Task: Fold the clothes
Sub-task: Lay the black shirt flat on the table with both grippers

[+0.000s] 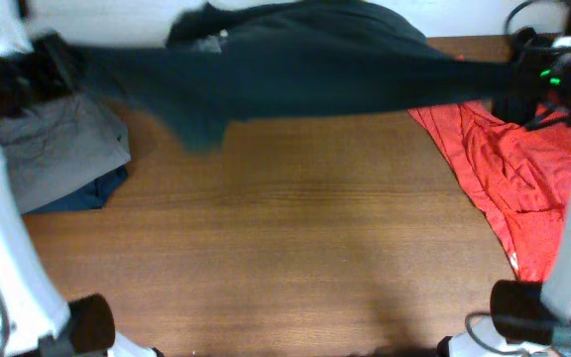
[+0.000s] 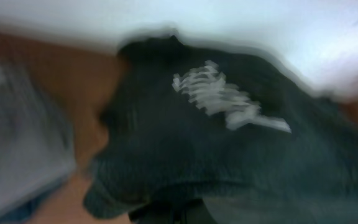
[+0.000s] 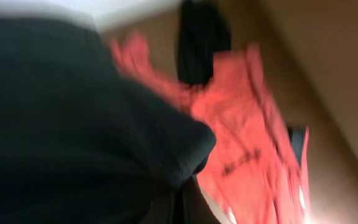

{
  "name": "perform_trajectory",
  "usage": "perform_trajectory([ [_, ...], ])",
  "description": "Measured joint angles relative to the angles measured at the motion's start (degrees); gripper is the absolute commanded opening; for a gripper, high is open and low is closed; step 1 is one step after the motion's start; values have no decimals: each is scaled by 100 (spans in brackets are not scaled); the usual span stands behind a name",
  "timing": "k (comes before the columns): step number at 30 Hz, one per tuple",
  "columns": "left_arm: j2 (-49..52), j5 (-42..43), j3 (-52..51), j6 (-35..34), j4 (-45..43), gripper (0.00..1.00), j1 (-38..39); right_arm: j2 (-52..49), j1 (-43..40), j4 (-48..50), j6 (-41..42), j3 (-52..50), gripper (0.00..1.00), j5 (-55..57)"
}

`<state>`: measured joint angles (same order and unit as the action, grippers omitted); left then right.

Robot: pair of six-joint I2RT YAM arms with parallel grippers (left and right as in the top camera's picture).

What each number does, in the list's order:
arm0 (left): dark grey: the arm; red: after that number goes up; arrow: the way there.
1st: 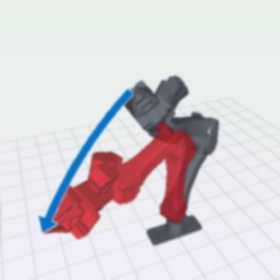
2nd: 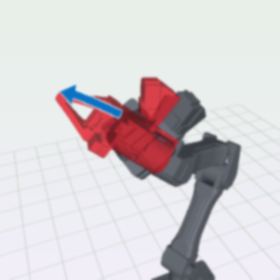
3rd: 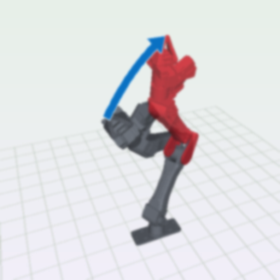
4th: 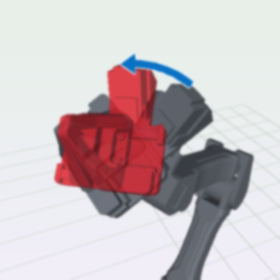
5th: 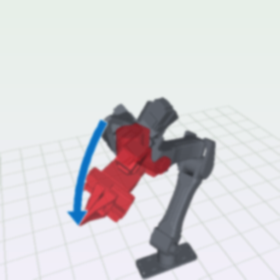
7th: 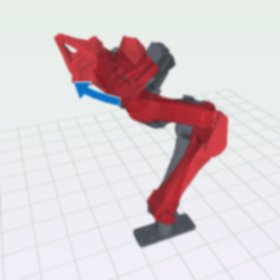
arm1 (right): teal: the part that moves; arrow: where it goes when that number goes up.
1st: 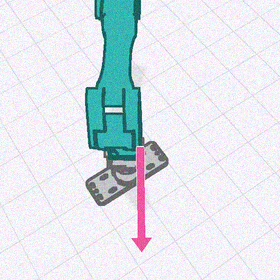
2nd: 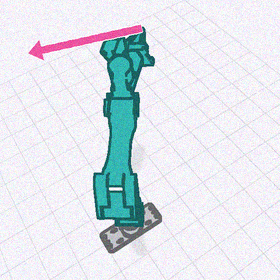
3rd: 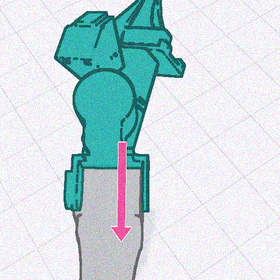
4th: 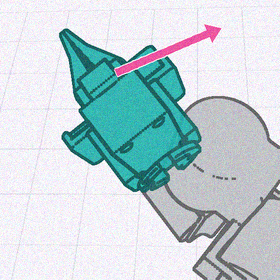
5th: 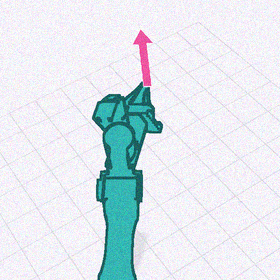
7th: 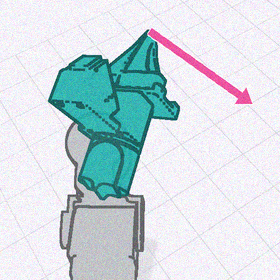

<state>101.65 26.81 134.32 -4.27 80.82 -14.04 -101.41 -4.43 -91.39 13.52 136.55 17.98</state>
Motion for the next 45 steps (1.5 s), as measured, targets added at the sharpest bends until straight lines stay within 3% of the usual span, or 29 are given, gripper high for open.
perform_trajectory([
  [12,723,-348,-3237,560,396,0,221,-249,-4,-57,2,-3165,4,-538],
  [24,647,-782,-4575,492,400,0,221,-157,-7,627,256,-5265,4,-699],
  [35,-789,-1132,-5945,293,-28,0,221,645,-11,1021,437,-6470,4,-713],
  [45,-2404,-1268,-7012,210,-116,0,221,2063,-11,935,667,-6961,4,-743],
])
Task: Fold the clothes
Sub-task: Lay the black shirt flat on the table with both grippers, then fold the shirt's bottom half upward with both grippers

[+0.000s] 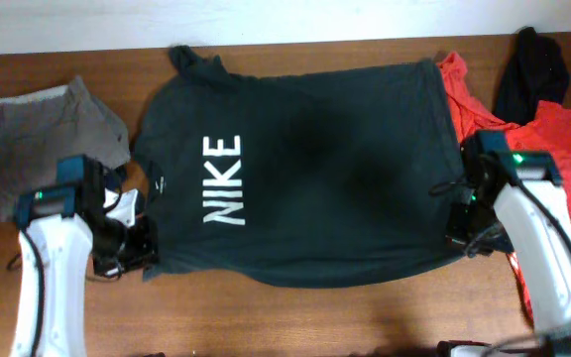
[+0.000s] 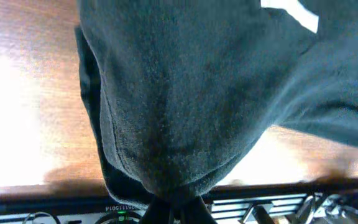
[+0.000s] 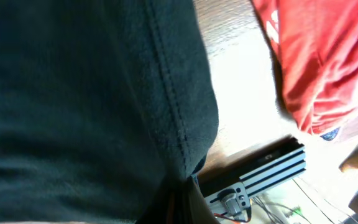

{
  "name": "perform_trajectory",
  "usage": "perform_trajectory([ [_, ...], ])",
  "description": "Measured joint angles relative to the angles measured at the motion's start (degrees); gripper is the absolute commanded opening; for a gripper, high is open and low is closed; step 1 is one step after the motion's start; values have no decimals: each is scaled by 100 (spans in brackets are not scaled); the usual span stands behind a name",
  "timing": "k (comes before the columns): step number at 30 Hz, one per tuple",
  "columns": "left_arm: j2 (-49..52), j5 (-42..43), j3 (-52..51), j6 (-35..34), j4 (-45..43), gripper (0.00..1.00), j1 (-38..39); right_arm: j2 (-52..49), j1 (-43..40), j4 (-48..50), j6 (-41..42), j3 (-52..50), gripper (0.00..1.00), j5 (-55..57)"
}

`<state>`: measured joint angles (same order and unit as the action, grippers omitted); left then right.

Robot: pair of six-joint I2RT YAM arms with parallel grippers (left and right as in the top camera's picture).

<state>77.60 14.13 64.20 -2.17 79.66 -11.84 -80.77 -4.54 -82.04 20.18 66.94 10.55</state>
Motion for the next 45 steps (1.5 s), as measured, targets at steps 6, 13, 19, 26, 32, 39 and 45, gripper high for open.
perform_trajectory([
  [6,-1058,-186,-122,-234,42,0,0,741,0,-122,85,-52,4,-17],
  [13,-1814,-378,-122,-461,63,0,0,1259,0,-125,101,-52,4,-20],
  [19,-1779,-389,-127,-610,-656,0,0,1141,0,269,24,-52,4,-87],
  [26,-1010,-262,-138,-702,-1578,0,0,649,0,1263,-352,-55,4,-319],
  [32,-179,9,-146,-721,-2553,0,0,205,0,2017,-437,-61,4,-378],
  [39,640,219,-146,-734,-3676,0,0,-446,0,2933,-463,-63,4,-404],
  [45,1209,258,-149,-739,-4424,0,0,-979,0,3595,-498,-63,4,-407],
])
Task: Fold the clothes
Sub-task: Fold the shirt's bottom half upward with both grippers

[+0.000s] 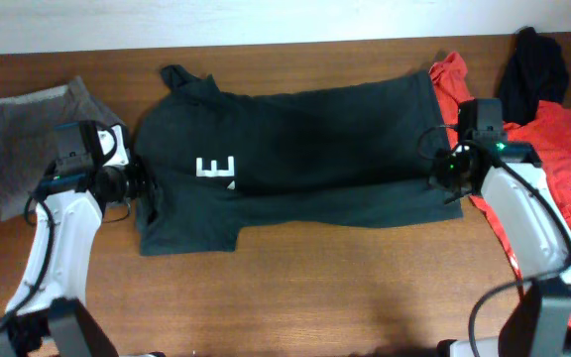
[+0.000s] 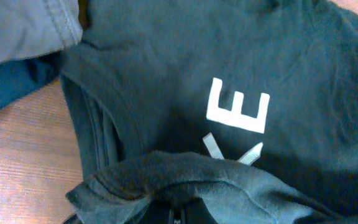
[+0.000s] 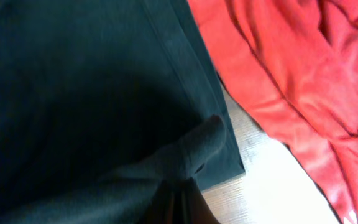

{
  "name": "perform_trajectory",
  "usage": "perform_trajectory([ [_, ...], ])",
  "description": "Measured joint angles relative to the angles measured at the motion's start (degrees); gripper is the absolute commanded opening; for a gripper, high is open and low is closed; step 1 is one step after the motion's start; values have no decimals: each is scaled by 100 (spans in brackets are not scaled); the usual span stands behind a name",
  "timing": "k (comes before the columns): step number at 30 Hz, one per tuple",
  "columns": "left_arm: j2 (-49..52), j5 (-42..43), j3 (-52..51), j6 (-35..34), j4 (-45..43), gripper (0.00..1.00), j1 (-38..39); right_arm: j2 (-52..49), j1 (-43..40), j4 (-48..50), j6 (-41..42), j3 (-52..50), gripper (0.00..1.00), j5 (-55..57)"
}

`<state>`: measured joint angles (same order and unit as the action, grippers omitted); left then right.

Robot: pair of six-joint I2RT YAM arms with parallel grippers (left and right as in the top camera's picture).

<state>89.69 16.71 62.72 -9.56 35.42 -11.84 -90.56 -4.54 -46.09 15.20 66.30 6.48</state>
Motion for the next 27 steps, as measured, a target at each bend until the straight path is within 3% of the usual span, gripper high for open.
perform_trajectory([
  [16,986,-68,0,-15,-1084,0,0,-592,-173,1241,282,-4,4,7],
  [27,1084,-68,0,-15,-1346,0,11,-614,-262,1480,435,-11,11,4],
])
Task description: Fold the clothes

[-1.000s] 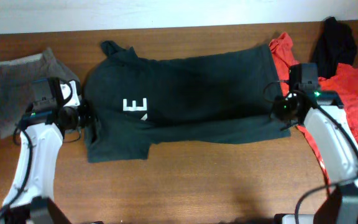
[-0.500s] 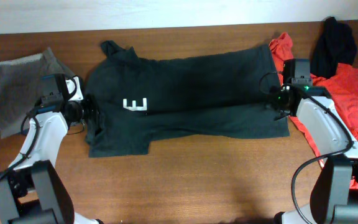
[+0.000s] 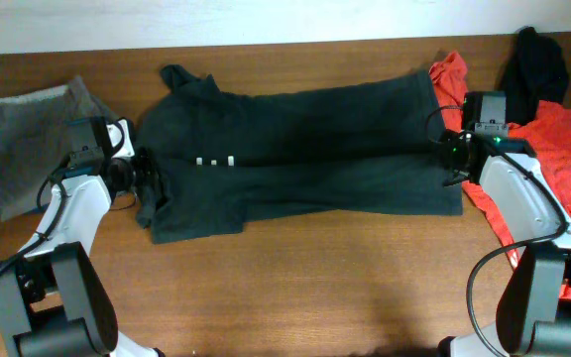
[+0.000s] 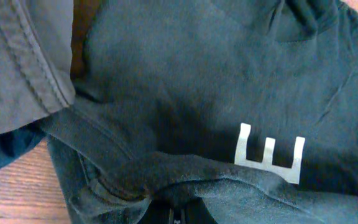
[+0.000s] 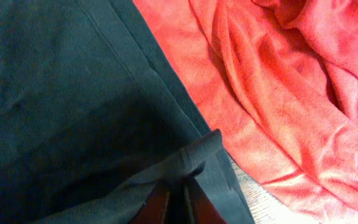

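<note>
A dark green Nike T-shirt (image 3: 295,149) lies across the back of the table, its near half doubled over the far half so only the tips of the white letters (image 3: 213,160) show. My left gripper (image 3: 139,171) is shut on the folded edge at the shirt's left end, seen as a pinched ridge (image 4: 185,177) below the letter E (image 4: 268,158). My right gripper (image 3: 450,154) is shut on the folded edge at the right end (image 5: 194,158), beside the red garment (image 5: 278,81).
Grey shorts (image 3: 30,139) over a blue piece lie at the far left, touching the shirt's sleeve. A red garment (image 3: 543,159) spreads along the right edge, with a black cloth (image 3: 535,59) in the back right corner. The wooden table (image 3: 295,288) runs bare toward the front.
Both grippers have moved a little further back with the shirt's edge. The fold now covers more of the print: the E visible overhead before is reduced to small white tips.
The shirt hung stretched in the air between both grippers over the back of the table. Then it lay flat, print up, with the grippers on its near corners. Afterwards the near edge stood carried over the far half, and now the fold reaches further back.
</note>
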{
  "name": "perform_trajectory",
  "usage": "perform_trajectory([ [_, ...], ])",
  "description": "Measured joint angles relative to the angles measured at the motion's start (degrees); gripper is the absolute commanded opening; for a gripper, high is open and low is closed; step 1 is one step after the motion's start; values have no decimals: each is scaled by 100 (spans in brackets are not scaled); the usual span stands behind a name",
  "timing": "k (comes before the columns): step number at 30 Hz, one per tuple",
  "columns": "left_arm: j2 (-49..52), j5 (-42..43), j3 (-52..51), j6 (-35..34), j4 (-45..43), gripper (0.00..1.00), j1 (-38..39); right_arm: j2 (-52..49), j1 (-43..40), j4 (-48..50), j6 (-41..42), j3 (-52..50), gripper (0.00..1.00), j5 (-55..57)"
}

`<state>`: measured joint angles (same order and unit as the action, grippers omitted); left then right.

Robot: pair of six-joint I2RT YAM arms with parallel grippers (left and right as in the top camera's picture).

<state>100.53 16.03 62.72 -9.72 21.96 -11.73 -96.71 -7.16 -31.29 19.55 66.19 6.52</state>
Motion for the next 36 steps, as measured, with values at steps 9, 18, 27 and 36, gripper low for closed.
perform_trajectory([
  [9,0,-2,0,-2,-184,3,4,0,0,46,-2,0,15,-2],
  [18,0,-39,0,-48,-192,68,4,-343,0,-94,-4,-2,15,-39],
  [27,0,-46,0,-42,59,69,4,-616,0,-208,-4,-7,16,-66],
  [36,7,-186,-2,-22,868,69,4,-667,0,-455,0,-11,16,-66],
])
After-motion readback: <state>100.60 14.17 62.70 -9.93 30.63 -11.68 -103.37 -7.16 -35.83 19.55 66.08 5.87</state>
